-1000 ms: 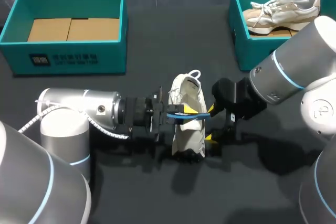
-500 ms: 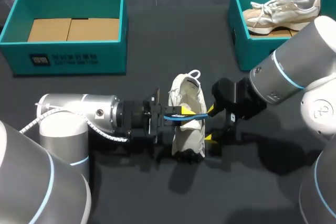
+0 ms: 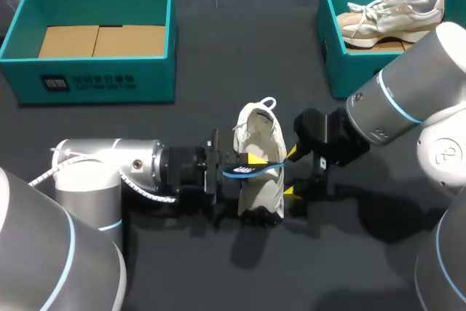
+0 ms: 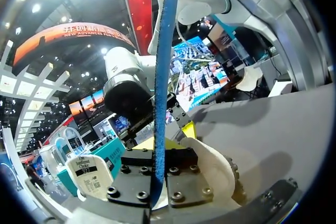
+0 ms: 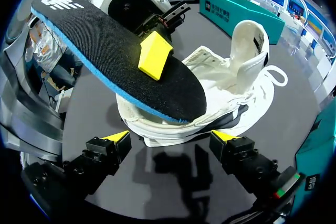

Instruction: Take the shoe out of the shoebox, open the shoe tongue, remove and reinsert the insole, then place the shoe into the shoebox

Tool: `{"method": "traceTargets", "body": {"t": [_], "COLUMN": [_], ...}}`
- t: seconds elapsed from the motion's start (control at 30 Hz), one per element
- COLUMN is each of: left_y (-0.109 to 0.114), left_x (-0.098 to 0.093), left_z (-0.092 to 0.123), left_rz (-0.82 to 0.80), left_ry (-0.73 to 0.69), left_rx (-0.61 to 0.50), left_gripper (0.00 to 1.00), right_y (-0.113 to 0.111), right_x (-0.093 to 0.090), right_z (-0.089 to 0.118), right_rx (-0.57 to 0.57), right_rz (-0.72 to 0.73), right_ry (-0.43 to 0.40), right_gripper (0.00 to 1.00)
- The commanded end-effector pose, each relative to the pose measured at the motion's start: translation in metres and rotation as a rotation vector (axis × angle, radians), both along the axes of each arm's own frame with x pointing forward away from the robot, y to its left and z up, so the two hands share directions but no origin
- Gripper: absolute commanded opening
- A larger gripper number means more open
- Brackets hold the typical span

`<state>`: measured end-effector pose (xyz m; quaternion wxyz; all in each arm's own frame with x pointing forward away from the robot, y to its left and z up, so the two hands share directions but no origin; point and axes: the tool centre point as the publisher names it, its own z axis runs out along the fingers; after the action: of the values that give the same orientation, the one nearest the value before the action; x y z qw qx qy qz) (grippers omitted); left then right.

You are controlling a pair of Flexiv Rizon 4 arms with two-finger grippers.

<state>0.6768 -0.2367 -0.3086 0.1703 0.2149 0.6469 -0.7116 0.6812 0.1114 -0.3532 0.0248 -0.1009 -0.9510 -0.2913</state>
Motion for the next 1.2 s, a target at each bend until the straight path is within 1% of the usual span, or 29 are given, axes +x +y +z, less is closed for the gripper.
{"method": "traceTargets", "body": {"t": [0.03, 0.17, 0.47, 0.7, 0.73, 0.77, 0.8, 0.87, 0.93, 0.97, 1.2], "left_y": [-0.006, -0.007, -0.007, -0.006, -0.006, -0.006, -0.006, -0.005, -0.005, -0.004, -0.002], "left_x": [0.007, 0.013, 0.031, 0.037, 0.036, 0.036, 0.035, 0.033, 0.031, 0.029, 0.019], "left_z": [-0.008, -0.015, -0.031, -0.033, -0.032, -0.031, -0.029, -0.026, -0.023, -0.021, -0.001], "left_rz": [0.003, 0.011, 0.025, 0.043, 0.043, 0.043, 0.043, 0.044, 0.044, 0.044, 0.068], "left_ry": [-0.010, -0.027, -0.013, 0.008, 0.009, 0.011, 0.012, 0.014, 0.017, 0.017, 0.000], "left_rx": [0.009, 0.024, 0.066, 0.086, 0.087, 0.087, 0.087, 0.085, 0.079, 0.078, 0.078], "left_gripper": [0.00, 0.00, 0.00, 0.00, 0.08, 0.27, 0.31, 0.34, 0.40, 0.42, 0.45], "right_y": [0.000, 0.000, 0.000, 0.000, 0.000, 0.000, 0.000, 0.000, 0.000, 0.000, 0.000], "right_x": [-0.001, -0.001, -0.001, -0.001, -0.001, -0.001, -0.001, -0.001, -0.001, -0.001, -0.001], "right_z": [0.000, 0.000, 0.000, 0.000, 0.000, 0.000, 0.000, 0.000, 0.000, 0.000, 0.000], "right_rx": [0.000, 0.000, 0.000, 0.000, 0.000, 0.000, 0.000, 0.000, 0.000, 0.000, 0.000], "right_rz": [-0.001, -0.001, -0.001, -0.001, -0.001, -0.001, -0.001, -0.001, -0.001, -0.001, -0.001], "right_ry": [-0.002, -0.002, -0.002, -0.002, -0.002, -0.002, -0.002, -0.002, -0.002, -0.002, -0.002], "right_gripper": [1.00, 1.00, 1.00, 1.00, 1.00, 1.00, 1.00, 1.00, 1.00, 1.00, 1.00]}}
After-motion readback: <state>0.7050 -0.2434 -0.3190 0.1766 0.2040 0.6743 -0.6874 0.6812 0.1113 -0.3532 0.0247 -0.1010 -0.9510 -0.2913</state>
